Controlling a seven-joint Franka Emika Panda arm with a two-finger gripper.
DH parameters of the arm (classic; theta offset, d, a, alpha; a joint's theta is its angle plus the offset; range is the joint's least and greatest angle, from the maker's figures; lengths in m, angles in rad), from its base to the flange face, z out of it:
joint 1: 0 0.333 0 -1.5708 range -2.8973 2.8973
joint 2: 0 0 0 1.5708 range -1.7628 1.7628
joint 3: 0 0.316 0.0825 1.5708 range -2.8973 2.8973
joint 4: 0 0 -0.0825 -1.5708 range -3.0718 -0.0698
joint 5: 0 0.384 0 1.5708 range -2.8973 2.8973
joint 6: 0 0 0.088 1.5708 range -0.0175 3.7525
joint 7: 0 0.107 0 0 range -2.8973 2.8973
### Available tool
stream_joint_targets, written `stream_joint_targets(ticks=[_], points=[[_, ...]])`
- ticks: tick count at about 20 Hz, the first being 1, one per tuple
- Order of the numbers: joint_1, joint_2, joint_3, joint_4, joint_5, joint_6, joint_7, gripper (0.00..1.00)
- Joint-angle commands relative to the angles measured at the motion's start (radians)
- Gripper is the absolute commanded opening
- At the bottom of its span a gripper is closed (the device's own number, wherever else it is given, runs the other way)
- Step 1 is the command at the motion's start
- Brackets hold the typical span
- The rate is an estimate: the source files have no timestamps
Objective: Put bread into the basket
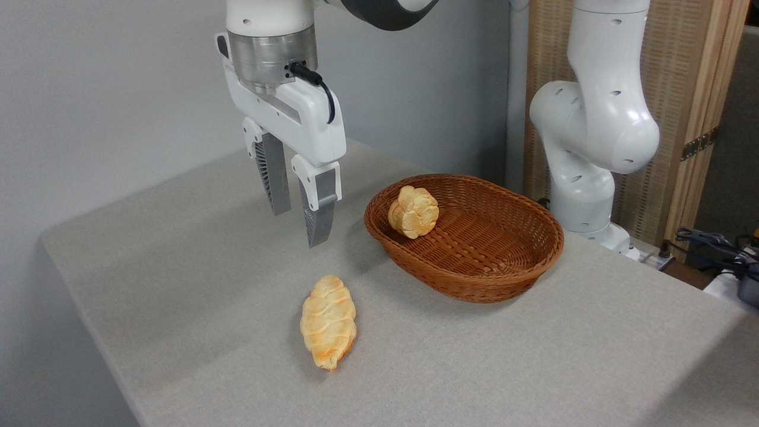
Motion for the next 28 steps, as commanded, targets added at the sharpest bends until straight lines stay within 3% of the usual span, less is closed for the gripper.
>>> stream_joint_targets(ticks=[1,7,12,18,28], points=[[-0.008,0.004,0.009,0.012,0.001,-0.022,-0.011,1.0],[-0.005,0.024,0.01,-0.004,-0.003,-0.001,-0.008,1.0],[-0.005,0.081,0.021,-0.055,-0.002,0.111,0.002,1.0],[0.012,0.119,0.023,-0.132,0.0,0.116,0.002,1.0],[0.006,0.233,0.012,-0.132,-0.002,0.189,0.002,1.0]])
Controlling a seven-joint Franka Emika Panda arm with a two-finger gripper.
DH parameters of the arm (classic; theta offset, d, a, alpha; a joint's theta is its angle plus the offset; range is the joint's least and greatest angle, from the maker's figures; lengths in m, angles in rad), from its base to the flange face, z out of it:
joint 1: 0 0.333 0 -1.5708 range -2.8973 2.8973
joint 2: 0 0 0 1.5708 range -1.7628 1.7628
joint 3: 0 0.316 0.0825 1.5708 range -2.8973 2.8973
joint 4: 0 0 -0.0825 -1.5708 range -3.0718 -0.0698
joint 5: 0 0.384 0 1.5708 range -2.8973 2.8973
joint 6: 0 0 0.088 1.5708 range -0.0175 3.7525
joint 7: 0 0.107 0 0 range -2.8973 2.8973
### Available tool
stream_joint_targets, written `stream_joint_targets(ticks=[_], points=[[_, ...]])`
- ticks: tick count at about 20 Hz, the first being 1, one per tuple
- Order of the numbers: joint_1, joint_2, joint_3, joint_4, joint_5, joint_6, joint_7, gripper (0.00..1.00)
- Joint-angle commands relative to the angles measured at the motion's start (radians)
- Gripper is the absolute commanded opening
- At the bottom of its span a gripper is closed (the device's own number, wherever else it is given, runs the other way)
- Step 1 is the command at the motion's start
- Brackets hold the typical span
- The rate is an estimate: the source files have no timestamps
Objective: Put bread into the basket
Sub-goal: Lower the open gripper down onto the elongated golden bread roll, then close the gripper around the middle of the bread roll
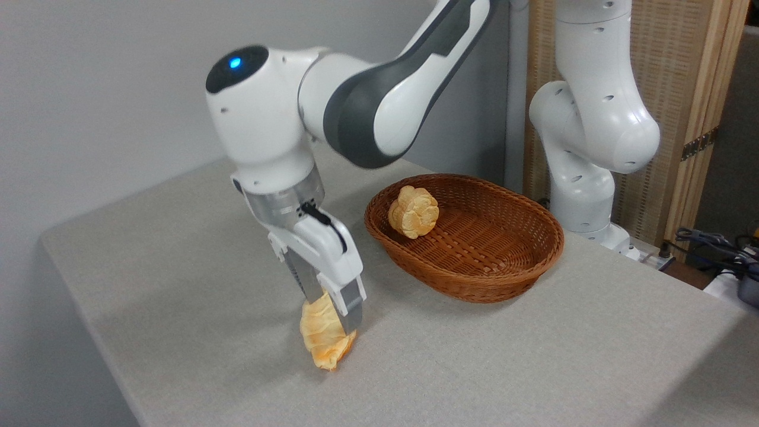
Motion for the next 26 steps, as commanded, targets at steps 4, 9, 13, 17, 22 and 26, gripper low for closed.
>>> stream_joint_targets(ticks=[4,9,13,17,22,26], points=[[-0.013,0.056,-0.004,0.0,0.0,0.058,0.002,1.0],[-0.015,0.057,-0.006,0.0,0.0,0.056,0.031,0.31],[-0.015,0.056,-0.006,0.0,0.0,0.05,0.033,0.29],[-0.015,0.054,-0.006,0.0,0.0,0.044,0.047,0.29],[-0.013,0.04,-0.006,0.003,0.0,0.023,0.047,0.29],[-0.012,-0.001,-0.004,0.007,0.003,0.003,0.05,0.29]])
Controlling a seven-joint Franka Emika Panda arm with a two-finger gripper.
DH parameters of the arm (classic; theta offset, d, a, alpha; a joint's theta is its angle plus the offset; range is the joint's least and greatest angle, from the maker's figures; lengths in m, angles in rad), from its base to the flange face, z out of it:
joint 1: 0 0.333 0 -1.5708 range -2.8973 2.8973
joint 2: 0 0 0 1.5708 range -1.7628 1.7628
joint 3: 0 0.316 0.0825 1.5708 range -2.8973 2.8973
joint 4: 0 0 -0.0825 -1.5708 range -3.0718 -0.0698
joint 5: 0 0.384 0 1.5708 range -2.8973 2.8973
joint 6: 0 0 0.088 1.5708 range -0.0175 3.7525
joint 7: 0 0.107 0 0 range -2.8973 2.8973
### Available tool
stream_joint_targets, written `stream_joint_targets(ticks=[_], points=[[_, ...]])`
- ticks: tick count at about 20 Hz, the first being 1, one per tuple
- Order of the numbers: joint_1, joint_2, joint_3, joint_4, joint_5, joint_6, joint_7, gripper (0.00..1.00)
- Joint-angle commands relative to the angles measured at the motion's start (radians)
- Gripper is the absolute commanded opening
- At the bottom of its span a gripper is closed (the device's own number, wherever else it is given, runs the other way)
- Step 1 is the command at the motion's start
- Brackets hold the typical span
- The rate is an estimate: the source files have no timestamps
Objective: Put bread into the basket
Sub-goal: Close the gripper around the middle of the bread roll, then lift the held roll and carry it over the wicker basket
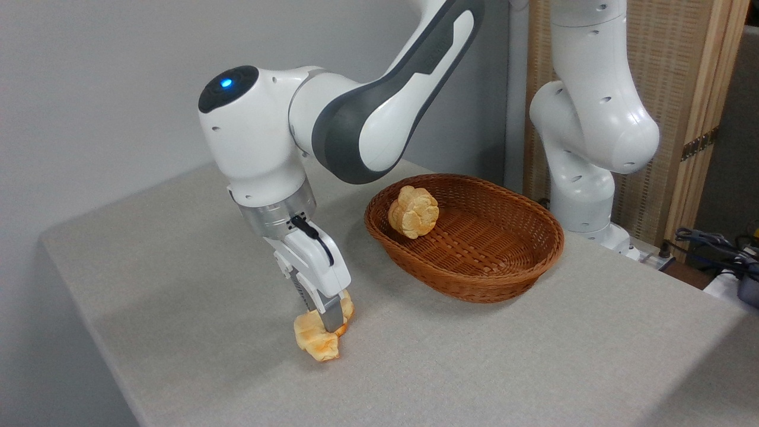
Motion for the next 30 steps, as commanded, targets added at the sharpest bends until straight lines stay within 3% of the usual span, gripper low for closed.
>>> stream_joint_targets(ticks=[1,9,16,20,21,22,23,24,26,30], points=[[0.001,-0.035,0.002,0.004,0.003,-0.036,0.021,0.29],[0.003,-0.177,0.011,0.007,-0.002,-0.163,0.03,0.33],[0.009,-0.301,0.031,-0.008,-0.003,-0.442,0.191,0.36],[0.009,-0.368,0.066,-0.079,-0.002,-0.521,0.301,0.39],[0.009,-0.393,0.066,-0.12,-0.002,-0.525,0.327,0.43],[0.006,-0.402,0.066,-0.145,-0.002,-0.524,0.33,0.57],[-0.002,-0.405,0.066,-0.165,0.0,-0.521,0.332,0.87],[-0.012,-0.407,0.06,-0.183,0.0,-0.518,0.341,1.0],[-0.037,-0.405,0.062,-0.209,0.0,-0.519,0.401,1.0],[-0.038,-0.404,0.059,-0.22,0.0,-0.526,0.464,1.0]])
